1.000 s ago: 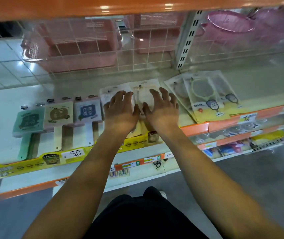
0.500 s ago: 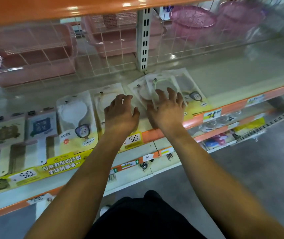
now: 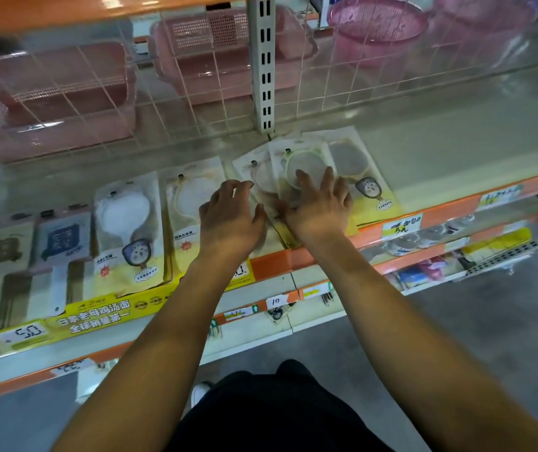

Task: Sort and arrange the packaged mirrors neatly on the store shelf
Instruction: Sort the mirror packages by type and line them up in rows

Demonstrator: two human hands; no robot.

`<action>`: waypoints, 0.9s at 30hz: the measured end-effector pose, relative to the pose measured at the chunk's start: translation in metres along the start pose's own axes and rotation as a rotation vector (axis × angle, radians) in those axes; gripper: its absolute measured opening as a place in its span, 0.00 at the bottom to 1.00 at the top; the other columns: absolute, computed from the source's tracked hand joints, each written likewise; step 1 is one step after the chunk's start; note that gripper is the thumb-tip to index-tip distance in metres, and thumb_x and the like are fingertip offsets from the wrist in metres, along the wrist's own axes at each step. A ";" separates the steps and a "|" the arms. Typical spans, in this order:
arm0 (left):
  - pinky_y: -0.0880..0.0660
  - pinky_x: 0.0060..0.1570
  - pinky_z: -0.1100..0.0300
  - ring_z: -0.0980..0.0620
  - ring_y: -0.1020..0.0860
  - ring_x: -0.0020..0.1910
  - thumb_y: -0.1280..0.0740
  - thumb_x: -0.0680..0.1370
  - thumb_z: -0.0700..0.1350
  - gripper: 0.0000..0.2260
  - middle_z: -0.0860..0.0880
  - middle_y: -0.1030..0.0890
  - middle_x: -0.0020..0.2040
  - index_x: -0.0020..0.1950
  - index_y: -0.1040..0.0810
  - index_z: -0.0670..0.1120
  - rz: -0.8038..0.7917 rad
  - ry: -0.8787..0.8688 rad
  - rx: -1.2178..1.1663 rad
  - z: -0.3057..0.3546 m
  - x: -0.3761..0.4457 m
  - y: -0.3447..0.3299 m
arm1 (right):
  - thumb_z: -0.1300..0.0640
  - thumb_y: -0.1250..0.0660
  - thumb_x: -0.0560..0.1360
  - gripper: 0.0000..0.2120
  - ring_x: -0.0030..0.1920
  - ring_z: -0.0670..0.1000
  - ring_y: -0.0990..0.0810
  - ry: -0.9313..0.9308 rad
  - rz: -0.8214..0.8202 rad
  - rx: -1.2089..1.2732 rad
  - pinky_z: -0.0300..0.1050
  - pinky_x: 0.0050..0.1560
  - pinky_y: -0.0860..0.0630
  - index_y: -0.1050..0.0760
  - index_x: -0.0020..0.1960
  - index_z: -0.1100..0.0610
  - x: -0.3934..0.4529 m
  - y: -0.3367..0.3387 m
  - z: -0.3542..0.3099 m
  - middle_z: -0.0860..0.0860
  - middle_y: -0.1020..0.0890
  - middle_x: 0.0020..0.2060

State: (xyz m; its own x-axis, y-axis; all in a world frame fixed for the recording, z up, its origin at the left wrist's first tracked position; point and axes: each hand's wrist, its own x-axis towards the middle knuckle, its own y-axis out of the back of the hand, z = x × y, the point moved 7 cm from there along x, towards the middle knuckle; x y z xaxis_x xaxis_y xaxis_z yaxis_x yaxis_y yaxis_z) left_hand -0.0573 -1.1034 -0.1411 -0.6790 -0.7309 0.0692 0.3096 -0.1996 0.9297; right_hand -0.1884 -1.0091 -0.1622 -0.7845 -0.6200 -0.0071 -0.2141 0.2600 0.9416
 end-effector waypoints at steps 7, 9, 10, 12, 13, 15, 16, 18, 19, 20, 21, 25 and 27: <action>0.35 0.62 0.48 0.44 0.31 0.66 0.39 0.79 0.52 0.20 0.48 0.32 0.68 0.69 0.33 0.49 0.004 0.005 -0.005 0.001 0.002 0.000 | 0.35 0.35 0.72 0.27 0.70 0.65 0.43 0.000 0.022 -0.012 0.59 0.67 0.40 0.34 0.68 0.41 0.002 0.003 0.002 0.57 0.41 0.73; 0.35 0.62 0.48 0.45 0.31 0.66 0.39 0.79 0.52 0.19 0.48 0.31 0.68 0.69 0.33 0.49 0.006 0.000 -0.010 0.001 0.002 0.000 | 0.36 0.35 0.72 0.24 0.67 0.65 0.39 0.001 0.039 -0.031 0.59 0.63 0.36 0.33 0.66 0.41 0.003 0.005 0.001 0.55 0.38 0.70; 0.35 0.62 0.48 0.45 0.31 0.66 0.39 0.79 0.52 0.19 0.49 0.31 0.68 0.69 0.32 0.49 0.007 -0.002 -0.012 0.001 0.002 0.000 | 0.37 0.34 0.72 0.23 0.66 0.65 0.38 0.006 0.055 -0.041 0.58 0.61 0.35 0.32 0.65 0.41 0.002 0.006 0.000 0.55 0.37 0.69; 0.35 0.62 0.48 0.45 0.31 0.66 0.39 0.79 0.52 0.19 0.49 0.31 0.68 0.69 0.32 0.49 0.009 -0.004 -0.016 -0.001 0.002 0.001 | 0.41 0.33 0.73 0.20 0.64 0.65 0.37 0.016 0.088 -0.036 0.57 0.59 0.35 0.30 0.63 0.41 0.000 0.008 -0.003 0.55 0.36 0.68; 0.35 0.62 0.48 0.45 0.30 0.66 0.39 0.79 0.52 0.19 0.49 0.31 0.68 0.69 0.32 0.49 0.011 -0.005 -0.017 -0.002 0.002 0.001 | 0.43 0.33 0.73 0.19 0.64 0.65 0.36 0.019 0.095 -0.027 0.56 0.58 0.35 0.29 0.63 0.42 -0.002 0.009 -0.005 0.54 0.35 0.68; 0.35 0.62 0.48 0.46 0.30 0.66 0.39 0.79 0.52 0.19 0.49 0.31 0.68 0.69 0.32 0.50 0.016 -0.003 -0.014 -0.005 0.002 0.002 | 0.45 0.34 0.74 0.18 0.64 0.65 0.36 0.020 0.096 -0.014 0.57 0.59 0.35 0.28 0.63 0.42 -0.005 0.008 -0.008 0.54 0.35 0.69; 0.35 0.62 0.48 0.46 0.30 0.66 0.39 0.79 0.52 0.19 0.49 0.31 0.68 0.69 0.32 0.50 0.017 0.000 -0.014 -0.007 0.002 0.003 | 0.46 0.34 0.74 0.18 0.64 0.64 0.37 0.019 0.093 -0.010 0.57 0.59 0.35 0.28 0.64 0.42 -0.006 0.008 -0.009 0.54 0.35 0.69; 0.35 0.62 0.48 0.46 0.31 0.66 0.39 0.79 0.52 0.19 0.49 0.31 0.68 0.69 0.32 0.50 0.021 0.004 -0.020 -0.011 0.001 0.005 | 0.49 0.35 0.75 0.18 0.64 0.64 0.36 0.018 0.098 -0.006 0.57 0.60 0.34 0.27 0.64 0.42 -0.008 0.008 -0.011 0.52 0.35 0.69; 0.35 0.62 0.48 0.46 0.31 0.66 0.39 0.79 0.52 0.19 0.49 0.31 0.68 0.68 0.32 0.49 0.024 0.004 -0.025 -0.013 0.001 0.007 | 0.50 0.35 0.75 0.18 0.65 0.64 0.36 0.017 0.103 -0.002 0.57 0.60 0.35 0.27 0.64 0.42 -0.008 0.008 -0.012 0.52 0.35 0.69; 0.35 0.62 0.48 0.46 0.31 0.66 0.39 0.79 0.52 0.19 0.49 0.31 0.68 0.68 0.31 0.49 0.026 0.004 -0.028 -0.016 0.000 0.008 | 0.50 0.35 0.75 0.17 0.65 0.64 0.36 0.015 0.111 0.004 0.57 0.60 0.35 0.26 0.64 0.42 -0.009 0.009 -0.013 0.52 0.34 0.69; 0.35 0.62 0.49 0.46 0.31 0.66 0.39 0.78 0.52 0.19 0.48 0.31 0.68 0.68 0.31 0.49 0.027 0.005 -0.030 -0.018 0.000 0.009 | 0.51 0.34 0.75 0.17 0.65 0.64 0.36 0.013 0.119 0.008 0.56 0.59 0.35 0.26 0.63 0.43 -0.010 0.009 -0.014 0.52 0.34 0.69; 0.35 0.62 0.49 0.46 0.31 0.66 0.39 0.78 0.52 0.19 0.49 0.31 0.68 0.68 0.31 0.49 0.026 0.002 -0.033 -0.026 -0.003 0.015 | 0.50 0.34 0.75 0.15 0.63 0.64 0.34 0.010 0.148 0.038 0.55 0.57 0.34 0.24 0.61 0.45 -0.014 0.012 -0.024 0.53 0.32 0.68; 0.35 0.62 0.49 0.46 0.30 0.66 0.38 0.78 0.52 0.19 0.49 0.30 0.68 0.68 0.30 0.49 0.033 0.007 -0.041 -0.033 -0.004 0.019 | 0.49 0.34 0.75 0.14 0.63 0.64 0.33 0.013 0.154 0.055 0.55 0.58 0.34 0.24 0.60 0.45 -0.017 0.012 -0.032 0.53 0.32 0.68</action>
State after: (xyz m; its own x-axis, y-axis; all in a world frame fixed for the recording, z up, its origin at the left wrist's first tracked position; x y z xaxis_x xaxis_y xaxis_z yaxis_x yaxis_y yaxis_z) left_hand -0.0269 -1.1253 -0.1356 -0.6632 -0.7421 0.0973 0.3588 -0.2013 0.9114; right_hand -0.1597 -1.0190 -0.1399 -0.8029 -0.5793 0.1406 -0.1239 0.3928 0.9112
